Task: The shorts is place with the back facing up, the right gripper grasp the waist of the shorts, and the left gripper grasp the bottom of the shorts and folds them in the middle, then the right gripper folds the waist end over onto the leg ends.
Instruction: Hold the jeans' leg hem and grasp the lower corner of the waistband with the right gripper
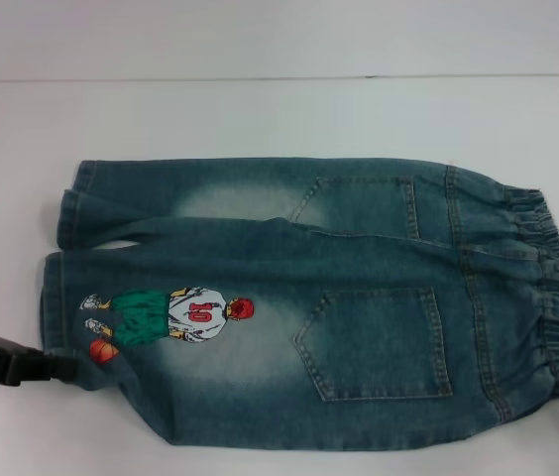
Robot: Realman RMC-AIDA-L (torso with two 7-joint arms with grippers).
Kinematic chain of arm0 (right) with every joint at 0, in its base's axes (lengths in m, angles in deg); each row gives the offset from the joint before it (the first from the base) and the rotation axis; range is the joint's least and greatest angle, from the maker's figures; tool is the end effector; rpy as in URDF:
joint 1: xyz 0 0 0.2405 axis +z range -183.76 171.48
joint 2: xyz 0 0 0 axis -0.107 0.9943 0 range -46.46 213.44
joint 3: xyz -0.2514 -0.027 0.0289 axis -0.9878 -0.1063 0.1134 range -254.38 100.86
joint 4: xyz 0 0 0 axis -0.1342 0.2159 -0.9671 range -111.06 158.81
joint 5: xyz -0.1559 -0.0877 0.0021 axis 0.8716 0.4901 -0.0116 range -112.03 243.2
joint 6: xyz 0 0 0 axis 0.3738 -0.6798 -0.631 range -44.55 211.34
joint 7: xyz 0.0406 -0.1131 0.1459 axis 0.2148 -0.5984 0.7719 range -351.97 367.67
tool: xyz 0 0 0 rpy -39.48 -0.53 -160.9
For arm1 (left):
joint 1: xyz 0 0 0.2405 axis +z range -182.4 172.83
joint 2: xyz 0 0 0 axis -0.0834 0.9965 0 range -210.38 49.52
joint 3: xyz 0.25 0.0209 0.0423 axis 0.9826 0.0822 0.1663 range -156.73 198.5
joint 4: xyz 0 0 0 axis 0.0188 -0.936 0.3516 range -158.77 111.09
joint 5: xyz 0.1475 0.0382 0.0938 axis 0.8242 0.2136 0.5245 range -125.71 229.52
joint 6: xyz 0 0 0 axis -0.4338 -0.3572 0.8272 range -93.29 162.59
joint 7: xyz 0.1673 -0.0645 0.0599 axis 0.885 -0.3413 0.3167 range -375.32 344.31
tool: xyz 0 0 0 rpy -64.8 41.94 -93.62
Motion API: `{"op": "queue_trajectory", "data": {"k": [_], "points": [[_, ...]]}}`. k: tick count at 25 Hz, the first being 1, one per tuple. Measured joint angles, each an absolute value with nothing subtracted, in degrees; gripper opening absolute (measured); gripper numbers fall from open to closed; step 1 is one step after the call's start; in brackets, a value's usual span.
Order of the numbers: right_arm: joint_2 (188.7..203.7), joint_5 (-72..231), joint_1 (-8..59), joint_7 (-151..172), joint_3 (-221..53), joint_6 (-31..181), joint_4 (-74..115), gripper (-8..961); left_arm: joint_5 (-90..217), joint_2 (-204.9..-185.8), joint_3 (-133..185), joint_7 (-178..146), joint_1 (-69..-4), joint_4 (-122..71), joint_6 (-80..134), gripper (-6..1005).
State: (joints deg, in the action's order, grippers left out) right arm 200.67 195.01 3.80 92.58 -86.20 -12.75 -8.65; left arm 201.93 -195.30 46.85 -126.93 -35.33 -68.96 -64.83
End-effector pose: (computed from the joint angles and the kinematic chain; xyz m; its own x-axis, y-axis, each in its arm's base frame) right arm 0.3546 0.2050 -0.0008 0.3341 -0.6678 -0.6651 -0.9178 -0.3910 -0.0685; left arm -0.3114 0.2763 -0.0030 0.4884 0.8630 0.1297 0.8726 -0.4821 -0.0778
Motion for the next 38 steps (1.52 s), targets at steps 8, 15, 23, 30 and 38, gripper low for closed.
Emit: {"op": "queue_trajectory", "data": {"k": [8, 15, 23, 30, 38], "points": [[200.63, 197.0, 5.2, 93.8, -86.0, -12.5, -8.6, 837, 202.0, -195.27, 46.9, -127.0, -35.4, -68.9, -64.8, 45], [200.32, 196.9, 5.0, 94.9, -85.8, -12.4, -8.6, 825, 202.0, -195.15, 46.8, -127.0, -35.4, -68.9, -64.8, 46], [200.34, 196.9, 4.6, 94.9, -85.7, -12.2, -8.6, 812, 202.0, -195.12, 46.8, -127.0, -35.6, -68.9, -64.8, 45], [200.6, 197.0, 5.4, 94.9, -86.1, -11.9, -8.6, 801, 201.9, -195.03, 46.8, -127.0, -35.6, -68.9, -64.8, 45], [200.81, 197.1, 6.5, 94.9, -86.4, -12.6, -8.5, 787, 201.9, -195.03, 46.8, -127.0, -35.5, -68.9, -64.5, 46]]}}
